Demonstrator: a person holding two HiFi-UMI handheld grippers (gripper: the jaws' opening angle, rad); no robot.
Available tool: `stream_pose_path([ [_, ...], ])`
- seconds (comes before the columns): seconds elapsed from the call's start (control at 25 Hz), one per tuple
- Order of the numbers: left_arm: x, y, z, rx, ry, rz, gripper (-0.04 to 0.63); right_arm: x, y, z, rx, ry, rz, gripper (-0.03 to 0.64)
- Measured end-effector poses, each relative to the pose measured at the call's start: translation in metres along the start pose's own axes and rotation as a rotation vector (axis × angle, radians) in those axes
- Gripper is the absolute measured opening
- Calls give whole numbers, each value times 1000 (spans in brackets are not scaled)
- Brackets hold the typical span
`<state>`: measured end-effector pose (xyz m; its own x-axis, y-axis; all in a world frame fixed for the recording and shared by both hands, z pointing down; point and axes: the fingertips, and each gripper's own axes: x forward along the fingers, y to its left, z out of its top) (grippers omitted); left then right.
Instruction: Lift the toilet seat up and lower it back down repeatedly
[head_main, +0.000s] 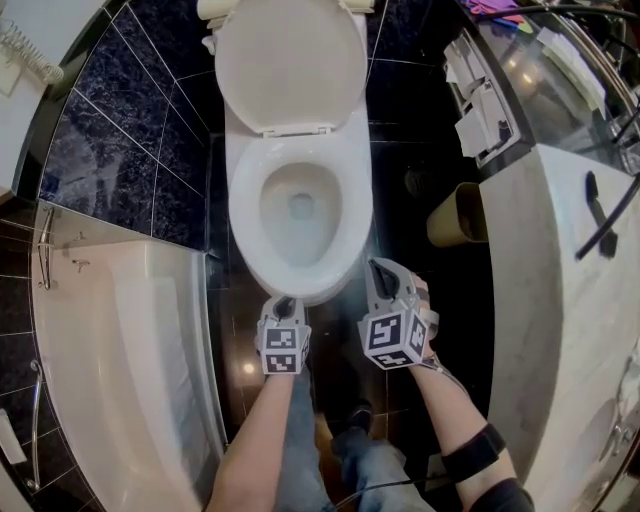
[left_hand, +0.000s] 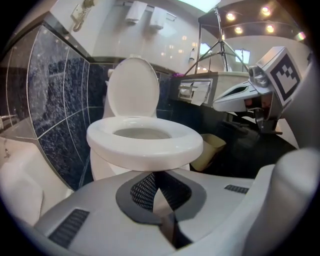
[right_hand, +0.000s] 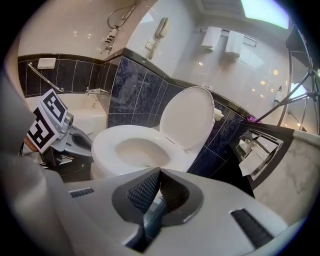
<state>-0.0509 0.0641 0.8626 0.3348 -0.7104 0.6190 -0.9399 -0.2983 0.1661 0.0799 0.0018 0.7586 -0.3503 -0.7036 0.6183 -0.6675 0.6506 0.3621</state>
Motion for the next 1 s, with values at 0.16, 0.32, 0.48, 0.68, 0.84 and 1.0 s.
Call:
stream_pose_path([
  [0.16, 7, 3, -17, -12, 26, 10, -12, 6, -1, 0, -1, -13, 1, 17],
  [0.32, 13, 3, -24, -21, 46, 14, -12, 9, -10, -2, -3, -6, -18, 17],
  [0.48, 9, 0, -43, -33, 112, 21, -12, 6, -10, -3, 0, -3, -13, 17],
  [0.68, 0, -1, -59, -49, 116, 31, -12, 3, -11, -1, -5, -16, -13, 17],
  [0.84, -9, 4, -42, -45, 89, 40, -12, -6, -13, 3, 0, -6, -18, 17],
  [1.0, -41, -3, -3, -32, 64, 42, -12, -33, -10, 17, 23, 4, 2, 17],
])
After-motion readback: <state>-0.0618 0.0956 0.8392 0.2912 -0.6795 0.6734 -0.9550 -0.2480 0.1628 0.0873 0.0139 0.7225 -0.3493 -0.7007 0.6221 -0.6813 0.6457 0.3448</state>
